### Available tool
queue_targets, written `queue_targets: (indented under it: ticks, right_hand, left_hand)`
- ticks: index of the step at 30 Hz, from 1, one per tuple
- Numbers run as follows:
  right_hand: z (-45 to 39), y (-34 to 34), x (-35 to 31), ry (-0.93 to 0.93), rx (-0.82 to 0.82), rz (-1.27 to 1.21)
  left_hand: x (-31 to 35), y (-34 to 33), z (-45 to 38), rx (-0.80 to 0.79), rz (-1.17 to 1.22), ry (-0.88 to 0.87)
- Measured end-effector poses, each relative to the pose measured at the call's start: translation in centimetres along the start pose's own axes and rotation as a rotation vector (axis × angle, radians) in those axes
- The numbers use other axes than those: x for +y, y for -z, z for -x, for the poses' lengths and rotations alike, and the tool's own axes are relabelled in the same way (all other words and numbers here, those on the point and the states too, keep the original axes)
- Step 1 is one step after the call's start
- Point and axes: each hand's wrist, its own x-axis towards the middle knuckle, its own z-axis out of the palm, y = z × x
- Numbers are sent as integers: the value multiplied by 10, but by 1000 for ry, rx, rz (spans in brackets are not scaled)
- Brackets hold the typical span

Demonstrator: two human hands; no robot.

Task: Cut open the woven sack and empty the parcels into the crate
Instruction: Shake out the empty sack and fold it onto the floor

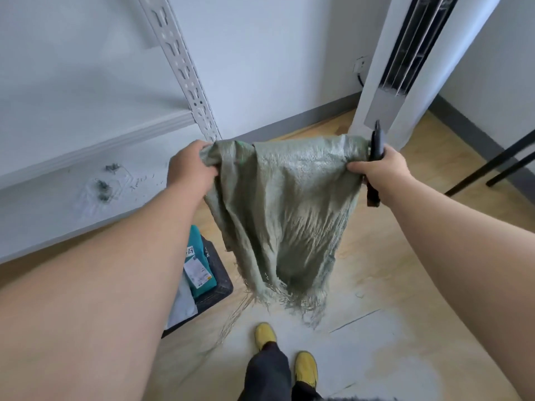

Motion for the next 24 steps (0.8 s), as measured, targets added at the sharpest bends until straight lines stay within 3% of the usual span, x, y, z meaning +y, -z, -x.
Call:
queue_targets:
  ticks: [2, 6, 10, 13, 15, 18, 19, 21, 24]
  right_hand:
    - [-9, 1, -8, 32, -78, 36]
    - [-34, -1, -29, 117, -47, 46]
    - [-66, -17, -53, 45, -14, -20]
    - [-92, -35, -65, -146, 184, -187]
    - [-106, -46, -72, -261, 235, -296]
    - [-126, -57, -86, -346, 212, -417]
    - [-133, -60, -92, -358, 205, -459]
    - [-147, -66, -107, -375, 162, -531]
    - [-166, -74, -124, -425, 75, -548]
  left_hand:
    - [3, -5, -21, 21, -18, 48]
    - [17, -20, -66, 66, 32, 180]
    - [50, -40, -104, 43, 367, 357]
    - [71, -57, -119, 24, 280, 187]
    - [83, -77, -113, -166, 240, 16]
    - [98, -121, -79, -794, 304, -44]
    - [101, -136, -67, -919, 321, -26]
    - [104, -163, -50, -974, 366, -15]
    - [117, -183, -52, -779, 391, 47]
